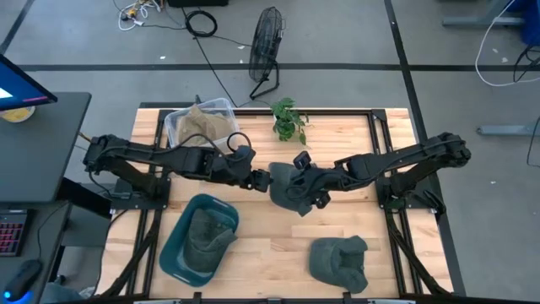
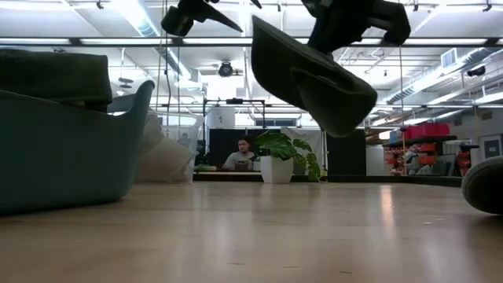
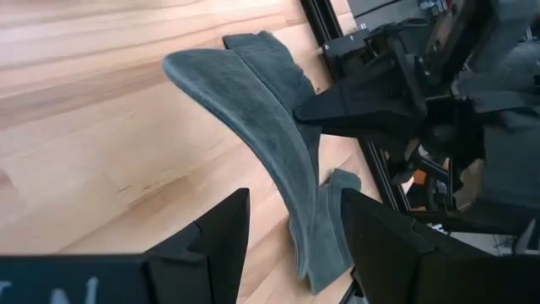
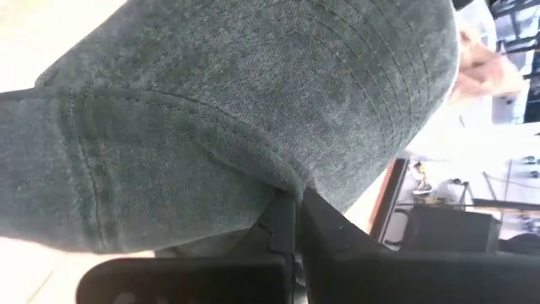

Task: Pick & Place hat
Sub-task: Put the top gray cap into the blue bin

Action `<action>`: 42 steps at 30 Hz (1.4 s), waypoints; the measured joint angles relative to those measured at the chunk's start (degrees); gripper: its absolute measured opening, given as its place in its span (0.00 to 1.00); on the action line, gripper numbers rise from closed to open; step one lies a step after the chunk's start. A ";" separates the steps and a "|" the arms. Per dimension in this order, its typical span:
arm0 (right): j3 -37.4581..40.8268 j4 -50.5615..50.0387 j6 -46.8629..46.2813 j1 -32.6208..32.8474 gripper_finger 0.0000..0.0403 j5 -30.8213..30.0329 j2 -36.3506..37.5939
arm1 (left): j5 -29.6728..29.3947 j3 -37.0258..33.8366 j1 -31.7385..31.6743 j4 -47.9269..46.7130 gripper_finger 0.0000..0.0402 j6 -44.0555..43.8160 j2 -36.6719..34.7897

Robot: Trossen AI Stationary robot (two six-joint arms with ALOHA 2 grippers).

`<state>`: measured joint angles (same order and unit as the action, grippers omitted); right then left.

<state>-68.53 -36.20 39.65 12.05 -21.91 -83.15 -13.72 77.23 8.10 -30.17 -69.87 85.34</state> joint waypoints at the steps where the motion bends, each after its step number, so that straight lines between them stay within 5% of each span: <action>1: 0.00 0.79 0.45 0.02 0.00 -0.09 0.00 | 0.01 0.00 -0.04 0.00 0.48 0.03 0.00; 10: 0.00 8.12 2.22 0.04 0.00 0.31 -0.14 | 0.02 0.00 -0.07 0.15 0.44 1.22 0.02; 19: 0.04 12.46 -4.36 0.04 0.11 0.32 -0.22 | -0.07 0.00 0.65 0.10 0.04 3.54 0.00; 30: 0.02 6.08 -22.72 0.07 0.37 0.29 0.04 | -2.49 -0.09 4.13 -7.01 0.03 0.85 -3.44; 38: 0.02 3.65 -28.26 0.07 0.47 0.30 0.05 | -12.63 0.04 13.21 -20.38 0.03 -12.94 -13.71; 42: 0.02 3.57 -28.26 -0.09 0.47 0.31 0.07 | -12.74 0.00 19.16 -27.73 0.03 -21.90 -15.73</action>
<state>-68.51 -32.63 11.40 11.97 -21.61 -83.09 -26.45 77.23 27.25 -57.90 -91.76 69.61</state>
